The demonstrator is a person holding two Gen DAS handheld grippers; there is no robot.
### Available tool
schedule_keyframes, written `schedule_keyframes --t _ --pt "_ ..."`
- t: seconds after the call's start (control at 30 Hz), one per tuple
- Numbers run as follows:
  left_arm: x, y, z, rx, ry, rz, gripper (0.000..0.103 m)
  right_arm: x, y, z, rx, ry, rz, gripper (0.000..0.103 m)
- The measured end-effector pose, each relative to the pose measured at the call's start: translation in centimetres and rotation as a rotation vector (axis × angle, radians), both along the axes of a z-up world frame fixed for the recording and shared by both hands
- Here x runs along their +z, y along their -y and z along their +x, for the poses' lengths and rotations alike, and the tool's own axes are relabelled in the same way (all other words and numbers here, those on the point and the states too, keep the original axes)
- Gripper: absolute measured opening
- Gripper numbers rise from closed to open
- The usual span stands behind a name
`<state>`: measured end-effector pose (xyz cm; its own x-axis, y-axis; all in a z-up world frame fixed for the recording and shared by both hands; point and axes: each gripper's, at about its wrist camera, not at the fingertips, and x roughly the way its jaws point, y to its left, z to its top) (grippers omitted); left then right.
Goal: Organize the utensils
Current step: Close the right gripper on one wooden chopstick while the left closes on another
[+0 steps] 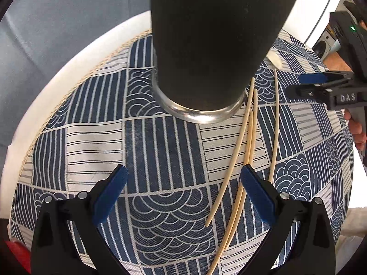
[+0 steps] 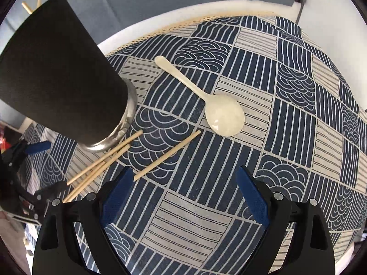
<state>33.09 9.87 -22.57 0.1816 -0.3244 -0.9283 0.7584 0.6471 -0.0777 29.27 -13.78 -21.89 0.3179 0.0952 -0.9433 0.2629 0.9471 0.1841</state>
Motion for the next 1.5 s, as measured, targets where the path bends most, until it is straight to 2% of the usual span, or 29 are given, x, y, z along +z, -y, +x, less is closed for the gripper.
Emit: schedule_keyframes --t 0.07,0.13,0.23,0.27,0.4,0.53,0.67,0.77,0.87,0.93,0.97,1.0,1.03,1.07,1.1,1.13,1.17,1.23,1.4,1.5 --pt "-0.4 0.4 -0.2 -0.031 0.011 0.02 0.097 -0.7 -0.1 0.4 -0.026 -0.029 -0.003 0.086" --pt "-0.9 0.9 -0.2 -0.056 0.055 0.052 0.098 -1.1 -0.3 0.6 -0.052 -0.047 -0.021 0.088" --pt "-1.1 1.0 0.2 -0.074 0.042 0.022 0.099 -1.4 -1.0 1.1 -0.059 -0.074 -0.063 0.092" --pt "-1.2 1.0 0.4 -0.079 0.032 0.012 0.099 -1.7 -1.3 1.2 -0.063 -0.085 -0.083 0.096" --pt "-1.4 0.8 0.7 -0.103 0.031 -0.009 0.099 -2.0 -1.8 0.9 -0.111 -0.092 -0.104 0.096" --pt "-1.5 0.7 1.1 -0.078 0.016 -0.022 0.099 -2.0 -2.0 0.5 -0.135 -0.088 -0.107 0.097" --pt "-1.5 1.0 1.8 -0.012 0.015 -0.025 0.099 -2.1 -2.0 0.7 -0.15 -0.133 -0.092 0.097" --pt "-1.6 1.1 2.1 0.026 0.017 -0.026 0.099 -2.1 -2.1 0.6 -0.12 -0.168 -0.078 0.096" --pt "-1.8 1.7 2.2 0.033 0.008 -0.011 0.099 -2.2 -2.4 0.6 -0.08 -0.157 -0.087 0.094" --pt "-1.6 2.2 2.2 0.034 -0.001 0.014 0.096 -1.7 -2.7 0.3 -0.044 -0.13 -0.094 0.075" --pt "-1.5 2.4 2.2 0.032 0.002 0.023 0.094 -1.3 -3.3 0.0 -0.016 -0.109 -0.101 0.05" --pt "-1.3 2.6 2.0 0.028 0.01 0.031 0.089 -0.9 -3.7 -0.3 0.017 -0.092 -0.104 0.019" --pt "-1.1 2.9 2.0 0.03 0.019 0.04 0.081 -0.8 -4.1 -0.5 0.042 -0.088 -0.101 0.01" --pt "-0.7 2.6 2.2 0.037 0.029 0.051 0.073 -0.7 -4.2 -0.8 0.065 -0.088 -0.104 0.006" --pt "-0.1 2.6 2.1 0.043 0.045 0.059 0.03 -0.8 -4.3 -1.0 0.087 -0.082 -0.103 0.004" --pt "0.1 2.2 2.1 0.036 0.007 0.05 0.018 -0.8 -4.0 -1.4 0.094 -0.08 -0.089 0.004" --pt "0.2 2.0 1.6 0.015 -0.011 0.072 0.017 -0.9 -3.9 -1.8 0.088 -0.083 -0.077 0.004" --pt "0.6 1.7 0.3 -0.025 0.002 0.112 0.014 -0.9 -2.9 -2.4 0.091 -0.082 -0.056 0.004" --pt "1.6 0.5 -0.5 0.043 -0.052 0.101 0.012 -0.9 -0.3 -3.2 0.077 -0.091 -0.01 0.004" --pt "2.1 -0.2 -2.0 0.053 -0.071 0.119 0.01 -0.6 1.2 -3.4 0.097 -0.082 -0.004 0.004"
